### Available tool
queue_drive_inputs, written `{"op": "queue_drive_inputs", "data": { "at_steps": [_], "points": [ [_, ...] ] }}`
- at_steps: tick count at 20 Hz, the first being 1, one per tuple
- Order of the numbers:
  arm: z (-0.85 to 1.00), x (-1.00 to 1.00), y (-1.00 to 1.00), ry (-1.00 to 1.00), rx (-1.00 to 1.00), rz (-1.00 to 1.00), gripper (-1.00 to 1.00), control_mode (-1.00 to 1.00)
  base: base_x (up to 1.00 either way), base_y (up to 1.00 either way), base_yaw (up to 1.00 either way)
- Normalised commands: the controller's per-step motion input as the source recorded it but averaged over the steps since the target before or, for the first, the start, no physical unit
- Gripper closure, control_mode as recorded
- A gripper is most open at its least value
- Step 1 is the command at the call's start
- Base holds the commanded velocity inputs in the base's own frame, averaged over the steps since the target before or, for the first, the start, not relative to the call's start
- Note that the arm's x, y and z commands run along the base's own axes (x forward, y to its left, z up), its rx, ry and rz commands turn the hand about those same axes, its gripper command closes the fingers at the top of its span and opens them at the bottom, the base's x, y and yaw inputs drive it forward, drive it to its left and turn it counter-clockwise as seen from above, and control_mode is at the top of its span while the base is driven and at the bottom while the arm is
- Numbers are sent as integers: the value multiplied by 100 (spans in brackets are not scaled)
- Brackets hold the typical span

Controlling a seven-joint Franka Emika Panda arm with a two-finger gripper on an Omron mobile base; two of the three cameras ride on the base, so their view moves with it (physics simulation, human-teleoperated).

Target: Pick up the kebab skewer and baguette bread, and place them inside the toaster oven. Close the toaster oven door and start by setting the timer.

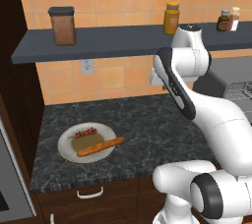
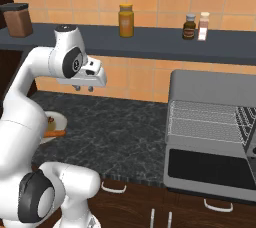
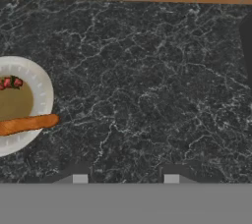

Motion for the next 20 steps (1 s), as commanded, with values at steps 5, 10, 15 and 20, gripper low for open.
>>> {"op": "queue_drive_inputs", "data": {
  "at_steps": [5,10,15,20],
  "points": [
    [0,0,0,0,0,0,-100,100,0,0,0],
    [0,0,0,0,0,0,-100,100,0,0,0],
    [0,0,0,0,0,0,-100,100,0,0,0],
    [0,0,0,0,0,0,-100,100,0,-23,0]
  ]
}}
